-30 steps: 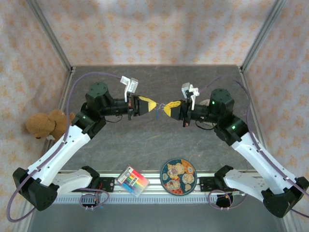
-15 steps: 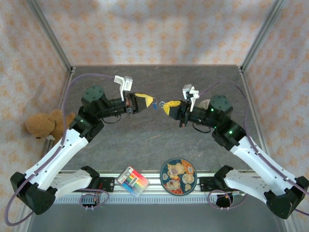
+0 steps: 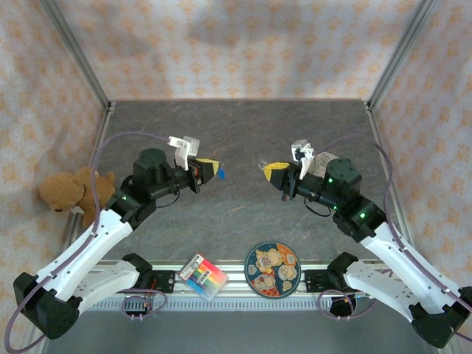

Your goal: Remove the keys from the keyring

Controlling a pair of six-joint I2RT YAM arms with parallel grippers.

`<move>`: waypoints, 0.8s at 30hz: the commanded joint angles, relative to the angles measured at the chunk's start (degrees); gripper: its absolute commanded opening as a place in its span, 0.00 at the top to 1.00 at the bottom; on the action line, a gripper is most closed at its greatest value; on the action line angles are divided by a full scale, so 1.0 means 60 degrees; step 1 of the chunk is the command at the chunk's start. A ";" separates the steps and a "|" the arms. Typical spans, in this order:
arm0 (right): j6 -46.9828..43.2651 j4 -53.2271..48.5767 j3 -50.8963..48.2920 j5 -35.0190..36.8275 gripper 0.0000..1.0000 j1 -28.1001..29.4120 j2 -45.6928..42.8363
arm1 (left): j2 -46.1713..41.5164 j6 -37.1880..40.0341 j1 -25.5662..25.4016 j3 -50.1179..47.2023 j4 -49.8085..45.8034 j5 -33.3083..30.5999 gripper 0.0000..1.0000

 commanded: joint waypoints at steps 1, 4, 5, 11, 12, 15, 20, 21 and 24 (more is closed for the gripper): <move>0.0275 -0.0285 -0.0528 0.0786 1.00 -0.0065 -0.0443 | -0.0043 0.0064 -0.0093 -0.0745 0.0083 -0.1589 1.00; 0.0494 -0.0204 -0.1073 0.0950 1.00 -0.0065 -0.0638 | 0.0310 -0.0229 -0.0096 -0.1401 0.0605 -0.2256 1.00; 0.0624 -0.0122 -0.1278 0.1000 1.00 -0.0065 -0.0689 | 0.0510 -0.0312 -0.0084 -0.1598 0.0778 -0.2456 1.00; 0.1200 0.0323 -0.2248 0.1156 1.00 -0.0065 -0.1025 | 0.2013 -0.0401 -0.0093 -0.1996 0.1318 -0.3396 1.00; 0.1262 0.0340 -0.2358 0.1205 1.00 -0.0058 -0.1088 | 0.2302 -0.0441 -0.0094 -0.2000 0.1365 -0.3592 1.00; 0.1410 0.0384 -0.2641 0.1338 1.00 -0.0065 -0.1243 | 0.3045 -0.0583 -0.0094 -0.2003 0.1685 -0.3911 1.00; 0.1498 0.0188 -0.2840 0.1635 1.00 -0.0065 -0.1343 | 0.4039 -0.0674 -0.0075 -0.1839 0.1686 -0.4691 1.00; 0.1490 0.0150 -0.2842 0.1672 1.00 -0.0065 -0.1336 | 0.4154 -0.0640 -0.0080 -0.1852 0.1738 -0.4745 1.00; 0.1477 0.0014 -0.2806 0.1841 1.00 -0.0065 -0.1324 | 0.4359 -0.0583 -0.0066 -0.1720 0.1573 -0.4970 1.00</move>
